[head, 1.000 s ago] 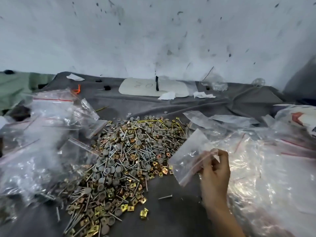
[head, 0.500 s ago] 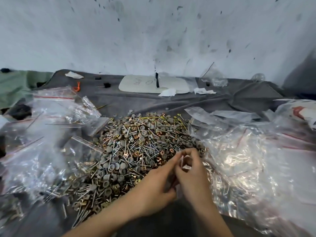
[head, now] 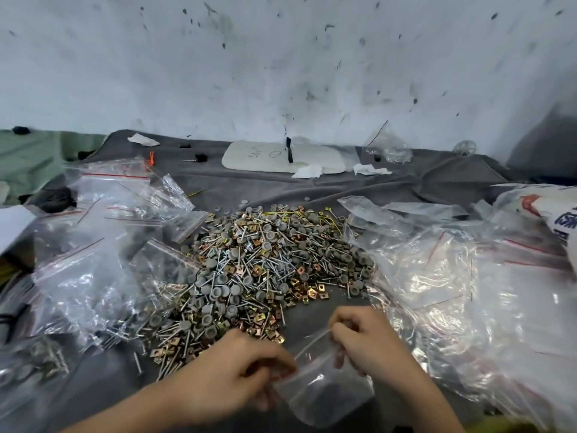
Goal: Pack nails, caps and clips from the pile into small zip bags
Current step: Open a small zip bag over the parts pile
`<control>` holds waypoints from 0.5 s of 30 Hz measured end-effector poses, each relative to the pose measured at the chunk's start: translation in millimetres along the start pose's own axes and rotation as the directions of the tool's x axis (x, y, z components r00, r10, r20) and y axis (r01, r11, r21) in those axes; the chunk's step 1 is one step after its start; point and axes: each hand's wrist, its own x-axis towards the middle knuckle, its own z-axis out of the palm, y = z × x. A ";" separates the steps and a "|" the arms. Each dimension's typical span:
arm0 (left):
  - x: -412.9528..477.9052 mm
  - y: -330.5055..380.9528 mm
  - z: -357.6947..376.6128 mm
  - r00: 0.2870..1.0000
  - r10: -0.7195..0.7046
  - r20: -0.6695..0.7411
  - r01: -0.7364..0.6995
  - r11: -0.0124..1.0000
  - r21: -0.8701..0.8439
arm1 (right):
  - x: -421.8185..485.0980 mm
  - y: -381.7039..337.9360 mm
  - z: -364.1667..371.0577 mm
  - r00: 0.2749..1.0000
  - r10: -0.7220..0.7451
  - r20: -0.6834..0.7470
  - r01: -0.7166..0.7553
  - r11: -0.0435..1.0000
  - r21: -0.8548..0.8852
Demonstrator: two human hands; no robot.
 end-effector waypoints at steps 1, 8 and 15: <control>-3.5 -1.6 2.4 0.997 -0.040 0.070 0.043 0.999 -0.033 | -0.3 4.1 1.5 1.000 0.016 0.017 -0.016 1.000 0.001; 2.7 -12.6 23.2 0.994 -0.103 0.045 0.105 0.994 -0.030 | 8.4 14.4 16.6 0.989 0.103 0.108 -0.095 0.992 -0.078; 7.5 -15.5 2.9 0.991 -0.108 -0.075 0.064 0.893 -0.446 | 4.1 15.6 10.3 0.969 0.066 0.238 -0.108 0.980 0.166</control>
